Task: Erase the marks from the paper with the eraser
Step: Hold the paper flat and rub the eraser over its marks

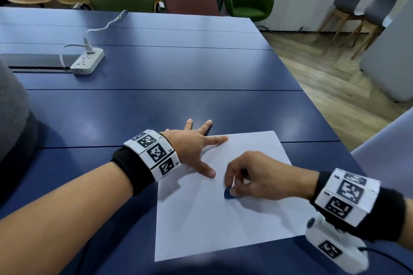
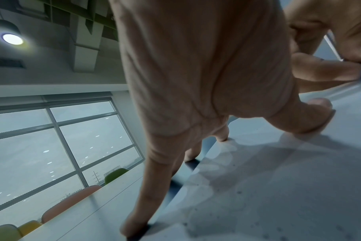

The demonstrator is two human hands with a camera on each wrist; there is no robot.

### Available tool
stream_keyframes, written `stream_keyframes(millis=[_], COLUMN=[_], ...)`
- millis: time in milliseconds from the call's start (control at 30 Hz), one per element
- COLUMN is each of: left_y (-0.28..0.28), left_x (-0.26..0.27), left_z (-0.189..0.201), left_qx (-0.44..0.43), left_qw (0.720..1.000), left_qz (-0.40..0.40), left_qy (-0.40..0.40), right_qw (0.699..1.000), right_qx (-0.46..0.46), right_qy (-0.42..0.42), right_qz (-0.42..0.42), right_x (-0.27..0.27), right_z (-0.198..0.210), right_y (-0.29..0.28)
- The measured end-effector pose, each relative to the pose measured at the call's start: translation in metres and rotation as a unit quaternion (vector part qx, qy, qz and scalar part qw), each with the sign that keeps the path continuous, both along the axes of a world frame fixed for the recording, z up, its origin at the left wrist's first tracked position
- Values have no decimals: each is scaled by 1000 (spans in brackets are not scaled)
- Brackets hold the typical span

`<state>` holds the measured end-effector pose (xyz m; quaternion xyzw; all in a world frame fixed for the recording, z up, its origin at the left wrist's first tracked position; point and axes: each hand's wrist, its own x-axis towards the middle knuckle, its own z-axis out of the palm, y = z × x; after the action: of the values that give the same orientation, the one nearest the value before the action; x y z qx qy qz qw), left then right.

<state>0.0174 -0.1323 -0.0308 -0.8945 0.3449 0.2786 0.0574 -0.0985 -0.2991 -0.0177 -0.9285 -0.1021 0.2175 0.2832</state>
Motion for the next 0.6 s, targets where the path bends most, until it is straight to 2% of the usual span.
stream_keyframes(millis=[67, 167, 233, 333, 433, 600], left_y=[0, 0, 0, -2, 2, 1], left_x=[1, 1, 1, 1, 1, 0], left_z=[0, 0, 0, 0, -1, 2], left_qx=[-2, -3, -3, -4, -4, -9], left_qw=[1000, 1000, 1000, 1000, 1000, 1000], left_qz=[-1, -2, -2, -6, 3, -2], left_qy=[4, 12, 11, 9, 6, 16], right_qw=[999, 990, 986, 992, 997, 983], right_qx=[-18, -35, -28, 1, -13, -17], right_qy=[-34, -91, -100, -73, -48, -98], right_qz=[-23, -101, -129, -102, -56, -154], right_x=[15, 38, 41, 25, 21, 50], right_z=[4, 3, -1, -7, -5, -2], right_y=[-1, -7, -9, -6, -1, -14])
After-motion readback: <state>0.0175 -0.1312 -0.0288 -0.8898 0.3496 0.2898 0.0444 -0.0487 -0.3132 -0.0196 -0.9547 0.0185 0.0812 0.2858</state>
